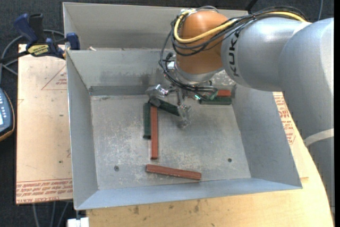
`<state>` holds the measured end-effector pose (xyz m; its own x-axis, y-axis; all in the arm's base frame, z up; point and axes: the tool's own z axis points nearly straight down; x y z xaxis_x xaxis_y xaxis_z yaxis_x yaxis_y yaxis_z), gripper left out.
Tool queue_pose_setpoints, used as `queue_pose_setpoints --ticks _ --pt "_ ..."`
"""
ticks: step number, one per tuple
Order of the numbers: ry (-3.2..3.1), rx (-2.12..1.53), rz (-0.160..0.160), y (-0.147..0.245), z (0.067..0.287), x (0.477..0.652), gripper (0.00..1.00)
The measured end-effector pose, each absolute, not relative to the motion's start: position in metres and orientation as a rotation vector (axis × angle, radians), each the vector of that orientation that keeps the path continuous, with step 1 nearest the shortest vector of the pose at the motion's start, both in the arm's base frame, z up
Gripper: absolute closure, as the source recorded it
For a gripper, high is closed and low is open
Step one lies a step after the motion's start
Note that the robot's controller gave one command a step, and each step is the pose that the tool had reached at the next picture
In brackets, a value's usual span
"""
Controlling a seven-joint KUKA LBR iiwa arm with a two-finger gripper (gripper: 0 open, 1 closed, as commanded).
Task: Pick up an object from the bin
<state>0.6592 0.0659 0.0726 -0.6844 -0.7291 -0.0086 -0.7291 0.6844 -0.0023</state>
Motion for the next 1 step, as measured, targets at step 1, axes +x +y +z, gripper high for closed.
queue_pose_setpoints --ticks 1 --pt "2.915 -1.155 0.003 0.0881 0.0752 0.6567 0.00"
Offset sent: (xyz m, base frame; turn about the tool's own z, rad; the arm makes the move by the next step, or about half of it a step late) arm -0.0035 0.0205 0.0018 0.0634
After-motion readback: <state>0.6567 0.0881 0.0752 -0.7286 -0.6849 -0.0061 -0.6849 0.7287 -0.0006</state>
